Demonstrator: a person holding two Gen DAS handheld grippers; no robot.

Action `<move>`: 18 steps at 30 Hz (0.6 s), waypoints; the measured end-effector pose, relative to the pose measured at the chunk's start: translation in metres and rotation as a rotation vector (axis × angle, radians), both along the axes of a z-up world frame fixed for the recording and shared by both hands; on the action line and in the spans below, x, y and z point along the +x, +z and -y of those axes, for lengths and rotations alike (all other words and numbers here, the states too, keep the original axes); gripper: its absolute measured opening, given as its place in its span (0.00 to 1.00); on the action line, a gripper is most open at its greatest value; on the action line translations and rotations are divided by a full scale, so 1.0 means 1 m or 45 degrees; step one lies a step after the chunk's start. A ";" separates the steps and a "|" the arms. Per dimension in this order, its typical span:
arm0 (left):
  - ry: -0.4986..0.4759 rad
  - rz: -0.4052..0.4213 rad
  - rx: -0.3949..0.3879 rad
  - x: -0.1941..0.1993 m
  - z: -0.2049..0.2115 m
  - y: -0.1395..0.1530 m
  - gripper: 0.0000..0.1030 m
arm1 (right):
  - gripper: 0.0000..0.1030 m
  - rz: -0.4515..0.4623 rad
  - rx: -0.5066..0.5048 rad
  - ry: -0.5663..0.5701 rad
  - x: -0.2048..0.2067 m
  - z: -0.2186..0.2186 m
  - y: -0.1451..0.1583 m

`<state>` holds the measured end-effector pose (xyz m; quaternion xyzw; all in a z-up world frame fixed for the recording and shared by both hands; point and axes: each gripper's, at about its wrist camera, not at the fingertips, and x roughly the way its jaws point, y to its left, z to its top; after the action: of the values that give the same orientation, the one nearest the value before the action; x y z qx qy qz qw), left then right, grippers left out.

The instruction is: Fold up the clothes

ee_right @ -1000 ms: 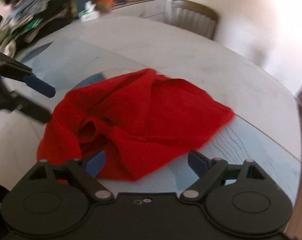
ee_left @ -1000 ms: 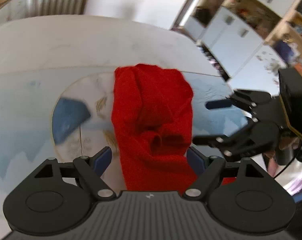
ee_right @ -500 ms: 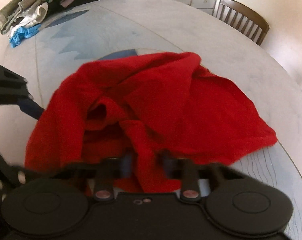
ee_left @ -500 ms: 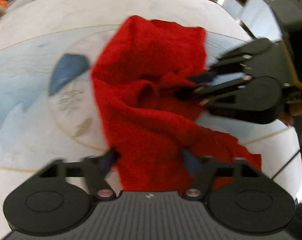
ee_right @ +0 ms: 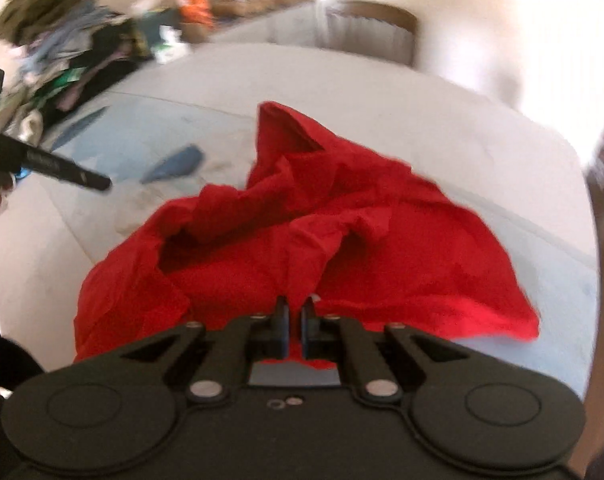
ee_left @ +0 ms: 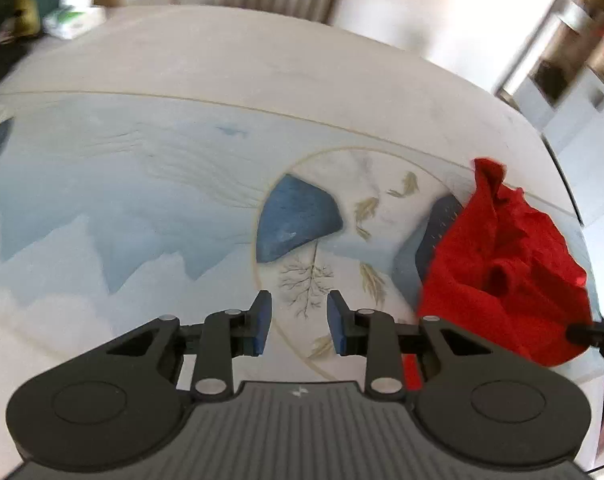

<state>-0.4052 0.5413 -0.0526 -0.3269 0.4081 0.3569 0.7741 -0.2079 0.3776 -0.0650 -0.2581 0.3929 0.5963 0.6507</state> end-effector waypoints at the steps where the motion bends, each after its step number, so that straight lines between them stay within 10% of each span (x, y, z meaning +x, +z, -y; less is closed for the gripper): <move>1: -0.065 0.018 -0.012 0.002 -0.003 0.000 0.28 | 1.00 -0.002 -0.030 -0.039 -0.001 0.007 -0.003; 6: -0.314 0.042 0.010 0.018 0.005 0.004 0.59 | 1.00 0.009 -0.051 -0.170 -0.018 0.021 0.004; 18: -0.706 0.171 -0.061 0.032 0.030 0.008 0.76 | 1.00 -0.083 -0.092 -0.141 -0.085 -0.015 -0.001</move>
<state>-0.3730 0.5108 -0.0448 -0.2440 0.4379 0.0993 0.8595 -0.2924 0.3927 -0.0660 -0.2397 0.4487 0.5531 0.6598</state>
